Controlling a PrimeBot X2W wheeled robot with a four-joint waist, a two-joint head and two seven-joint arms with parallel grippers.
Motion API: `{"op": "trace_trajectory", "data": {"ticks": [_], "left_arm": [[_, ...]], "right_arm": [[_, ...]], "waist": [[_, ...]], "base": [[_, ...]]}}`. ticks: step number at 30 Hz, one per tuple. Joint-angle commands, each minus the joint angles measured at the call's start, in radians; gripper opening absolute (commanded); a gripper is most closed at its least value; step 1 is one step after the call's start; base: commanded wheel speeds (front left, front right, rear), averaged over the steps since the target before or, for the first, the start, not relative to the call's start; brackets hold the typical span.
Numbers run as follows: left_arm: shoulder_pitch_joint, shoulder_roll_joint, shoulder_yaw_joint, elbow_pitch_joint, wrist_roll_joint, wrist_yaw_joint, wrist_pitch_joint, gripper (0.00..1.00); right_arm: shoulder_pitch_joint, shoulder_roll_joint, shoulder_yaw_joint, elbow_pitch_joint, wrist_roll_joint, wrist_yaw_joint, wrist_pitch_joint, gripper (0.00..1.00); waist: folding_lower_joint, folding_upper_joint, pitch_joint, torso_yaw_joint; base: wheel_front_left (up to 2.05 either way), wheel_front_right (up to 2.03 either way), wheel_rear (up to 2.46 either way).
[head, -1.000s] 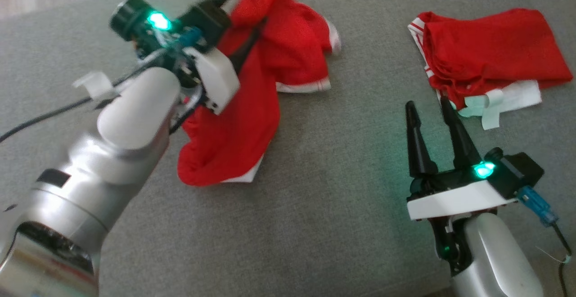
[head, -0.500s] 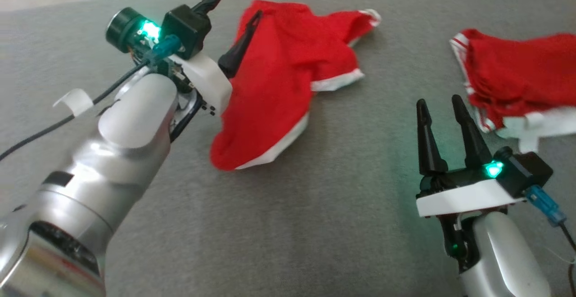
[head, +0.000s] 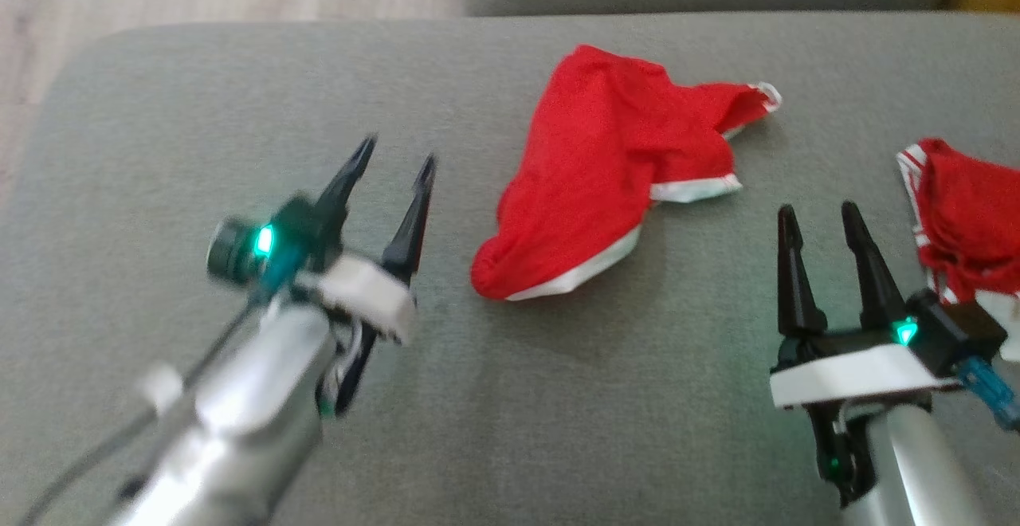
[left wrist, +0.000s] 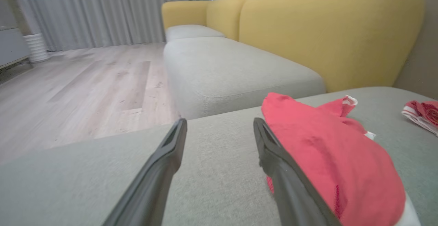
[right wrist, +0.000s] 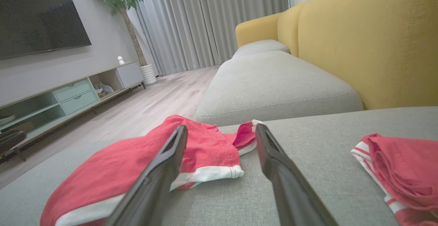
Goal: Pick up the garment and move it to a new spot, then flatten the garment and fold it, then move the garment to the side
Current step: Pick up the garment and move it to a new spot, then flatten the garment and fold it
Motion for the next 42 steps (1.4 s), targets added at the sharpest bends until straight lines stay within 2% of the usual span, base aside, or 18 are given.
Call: {"op": "trace_trajectory", "data": {"ticks": [1,6,9,13,18,22,28,36,42], "left_arm": [[0.002,0.032,0.058,-0.053,-0.003,0.028,-0.011,1.00],[0.228,0.044,0.206,-0.236,0.048,0.158,-0.012,1.00],[0.347,0.027,0.283,-0.315,0.087,0.176,-0.012,1.00],[0.440,-0.010,0.350,-0.375,0.138,0.153,-0.012,1.00],[0.467,-0.058,0.392,-0.389,0.195,0.115,-0.012,1.00],[0.461,-0.102,0.415,-0.375,0.237,0.077,-0.012,1.00],[0.448,-0.148,0.437,-0.344,0.273,0.033,-0.012,1.00],[0.435,-0.182,0.476,-0.308,0.296,-0.010,-0.012,1.00],[0.429,-0.191,0.510,-0.303,0.310,-0.019,-0.012,1.00]], "right_arm": [[0.001,-0.004,0.018,-0.028,-0.008,-0.001,-0.011,1.00],[0.039,-0.004,0.004,-0.023,-0.020,-0.001,-0.011,1.00],[0.051,-0.004,0.005,-0.016,-0.029,-0.001,-0.011,1.00],[0.061,-0.004,0.001,0.006,-0.036,-0.001,-0.011,1.00],[0.035,-0.004,-0.038,0.039,-0.069,-0.001,-0.003,1.00],[-0.053,-0.004,-0.066,0.125,-0.046,-0.001,0.083,1.00],[-0.188,-0.004,-0.159,0.263,-0.098,-0.001,0.158,1.00],[-0.308,-0.004,-0.222,0.425,-0.144,-0.001,0.169,1.00],[-0.354,-0.004,-0.229,0.509,-0.164,-0.001,0.155,1.00]], "waist": [[0.0001,0.0000,-0.026,0.029],[0.0001,0.0000,-0.050,0.063],[0.0001,0.0000,-0.060,0.076],[0.0001,0.0000,-0.072,0.094],[0.0001,0.0000,-0.052,0.115],[0.0001,0.0000,-0.005,0.137],[0.0001,0.0000,0.041,0.167],[0.0001,0.0000,0.065,0.195],[0.0001,0.0000,0.075,0.200]], "base": [[0.00,0.00,0.00],[0.00,0.00,0.00],[0.00,0.00,0.00],[0.00,0.00,0.00],[0.00,0.00,0.00],[0.00,0.00,0.00],[0.00,0.00,0.00],[0.00,0.00,0.00],[0.00,0.00,0.00]]}}
